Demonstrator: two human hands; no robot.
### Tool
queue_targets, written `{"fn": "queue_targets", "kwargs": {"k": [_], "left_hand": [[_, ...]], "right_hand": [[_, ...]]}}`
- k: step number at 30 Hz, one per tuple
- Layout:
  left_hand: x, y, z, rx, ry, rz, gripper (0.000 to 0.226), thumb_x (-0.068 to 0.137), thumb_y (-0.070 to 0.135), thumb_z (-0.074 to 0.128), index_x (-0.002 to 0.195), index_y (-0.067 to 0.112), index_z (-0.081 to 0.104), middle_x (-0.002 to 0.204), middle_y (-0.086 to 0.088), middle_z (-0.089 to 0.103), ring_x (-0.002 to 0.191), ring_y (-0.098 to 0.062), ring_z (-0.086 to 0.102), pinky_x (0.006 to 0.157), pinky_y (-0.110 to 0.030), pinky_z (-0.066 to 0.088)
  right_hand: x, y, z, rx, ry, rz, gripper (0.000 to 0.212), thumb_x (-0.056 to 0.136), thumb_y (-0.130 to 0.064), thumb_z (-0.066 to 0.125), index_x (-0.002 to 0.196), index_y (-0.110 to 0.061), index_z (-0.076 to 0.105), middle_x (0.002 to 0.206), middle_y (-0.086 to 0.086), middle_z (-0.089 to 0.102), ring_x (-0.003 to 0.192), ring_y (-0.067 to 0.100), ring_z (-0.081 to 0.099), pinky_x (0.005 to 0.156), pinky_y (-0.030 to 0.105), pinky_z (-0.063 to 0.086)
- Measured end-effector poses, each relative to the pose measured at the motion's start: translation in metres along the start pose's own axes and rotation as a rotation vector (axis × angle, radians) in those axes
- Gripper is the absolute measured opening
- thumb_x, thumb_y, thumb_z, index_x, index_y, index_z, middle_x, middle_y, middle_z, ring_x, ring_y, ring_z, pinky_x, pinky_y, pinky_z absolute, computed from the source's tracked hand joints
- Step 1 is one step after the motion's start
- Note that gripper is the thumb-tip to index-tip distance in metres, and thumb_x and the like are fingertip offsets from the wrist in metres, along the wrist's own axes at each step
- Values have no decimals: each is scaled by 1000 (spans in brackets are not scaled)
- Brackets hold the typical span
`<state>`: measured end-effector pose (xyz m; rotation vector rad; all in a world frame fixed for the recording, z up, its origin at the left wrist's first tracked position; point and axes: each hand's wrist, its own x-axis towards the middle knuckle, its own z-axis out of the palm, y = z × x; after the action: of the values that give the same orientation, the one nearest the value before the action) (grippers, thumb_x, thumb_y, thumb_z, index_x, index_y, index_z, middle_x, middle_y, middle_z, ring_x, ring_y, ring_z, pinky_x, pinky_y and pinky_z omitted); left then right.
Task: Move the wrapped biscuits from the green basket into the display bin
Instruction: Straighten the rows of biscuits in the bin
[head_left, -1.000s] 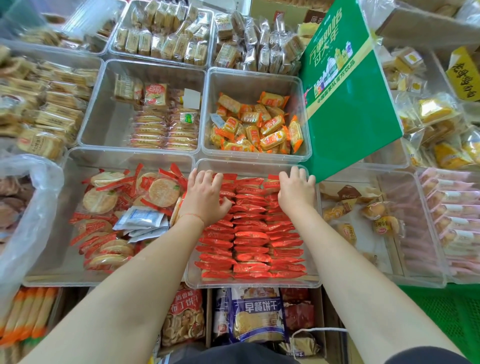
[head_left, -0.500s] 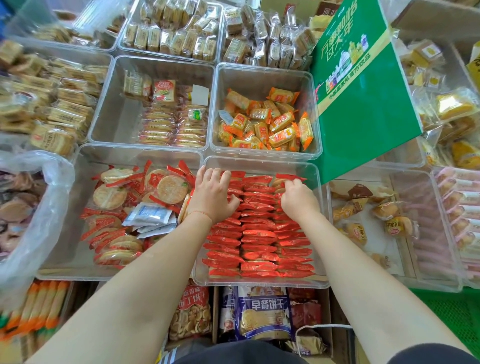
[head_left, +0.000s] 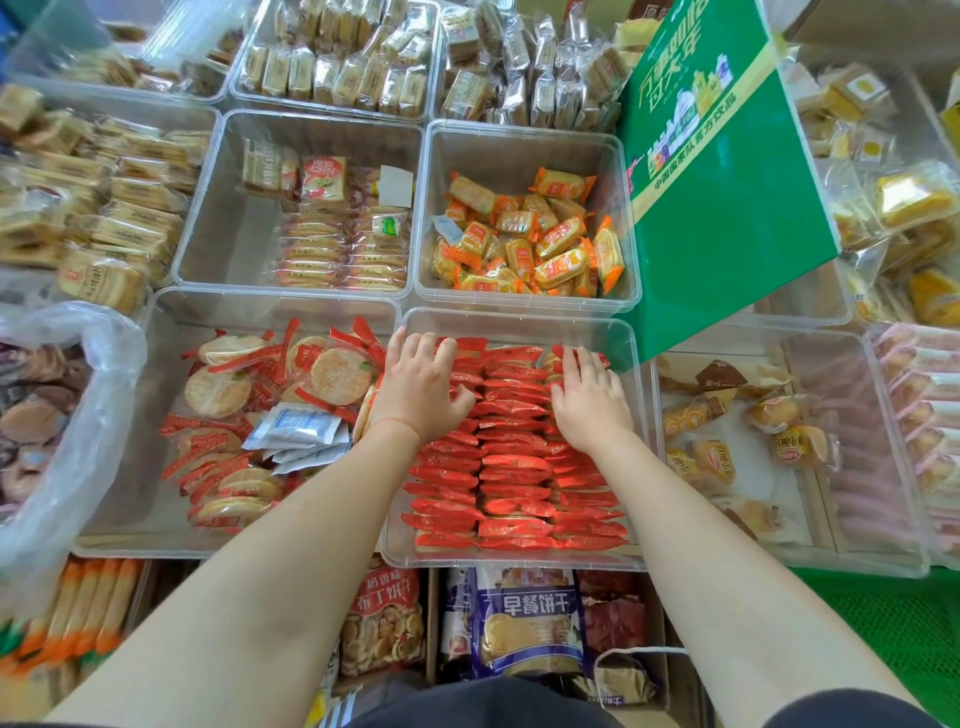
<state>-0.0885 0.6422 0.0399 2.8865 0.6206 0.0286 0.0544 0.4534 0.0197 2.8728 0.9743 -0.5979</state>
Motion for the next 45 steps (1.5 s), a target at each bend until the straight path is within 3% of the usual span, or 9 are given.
{"fn": "queue_targets", "kwargs": {"k": [5, 10, 16, 19, 22, 25, 32, 36, 45], "left_hand": [[0, 1, -1, 38, -19, 0, 49, 81, 44, 48, 117, 12, 56, 120, -11, 56, 120, -30, 46, 120, -47, 11], [0, 2, -3, 113, -92, 10, 36, 83, 37, 45, 96, 13, 68, 107, -9, 61, 115, -28, 48, 120, -50, 7], [1, 2, -6, 147, -124, 16, 35, 86, 35, 42, 92, 16, 71, 100, -4, 65, 111, -24, 53, 120, -49, -1], [1, 2, -4, 124, -106, 10, 33, 85, 32, 42, 90, 14, 69, 97, -5, 65, 108, -26, 54, 120, -49, 3], [1, 1, -2, 15, -33, -17, 44, 80, 24, 27, 101, 10, 62, 102, -9, 62, 107, -31, 54, 119, -50, 13], [2, 0, -1, -78, 26, -25, 60, 74, 22, 15, 117, 6, 55, 115, -12, 57, 112, -33, 50, 117, -49, 19], [3, -4, 0, -71, 25, -8, 59, 79, 19, 22, 132, 9, 46, 131, -14, 48, 126, -32, 39, 119, -47, 14], [-1, 0, -3, -109, 52, -75, 58, 85, 9, 40, 143, 9, 34, 153, -17, 26, 145, -34, 16, 121, -47, 3], [-38, -7, 8, -216, 10, -298, 61, 99, 24, 31, 156, 14, 10, 164, -4, 1, 151, -22, 0, 122, -39, 8]], "right_hand": [[-1, -33, -8, -27, 184, 174, 52, 98, -17, 34, 150, -9, 30, 159, 16, 24, 148, 34, 17, 122, 50, 7], [-7, -63, 3, 77, 115, -249, 41, 100, -43, 44, 136, -23, 50, 152, 10, 37, 143, 28, 28, 115, 49, 21], [-5, -64, -2, -62, 207, -73, 24, 95, -22, 55, 118, -20, 63, 143, 14, 46, 135, 32, 37, 112, 52, 26], [-5, -80, -2, 24, 298, -178, 38, 92, -14, 51, 130, -12, 55, 147, 15, 43, 139, 32, 35, 113, 51, 26], [-10, -87, 7, 86, 112, -362, 56, 100, -27, 38, 154, -20, 27, 163, 5, 19, 151, 25, 11, 120, 49, 15], [-5, -86, 15, -63, -18, -301, 56, 105, -40, 24, 157, -28, 7, 165, -4, 3, 152, 21, -6, 121, 51, 6], [-13, -84, 2, 148, 109, -291, 53, 102, -37, 34, 153, -25, 29, 163, 4, 18, 151, 25, 9, 121, 47, 7], [-31, -65, 6, 144, 79, -152, 61, 101, -42, 34, 157, -26, 16, 165, 6, 6, 152, 24, 1, 122, 47, 3], [-38, -27, 20, 46, -8, -2, 62, 104, -44, 21, 158, -19, 1, 166, 0, 4, 152, 18, 2, 122, 48, 2]]}}
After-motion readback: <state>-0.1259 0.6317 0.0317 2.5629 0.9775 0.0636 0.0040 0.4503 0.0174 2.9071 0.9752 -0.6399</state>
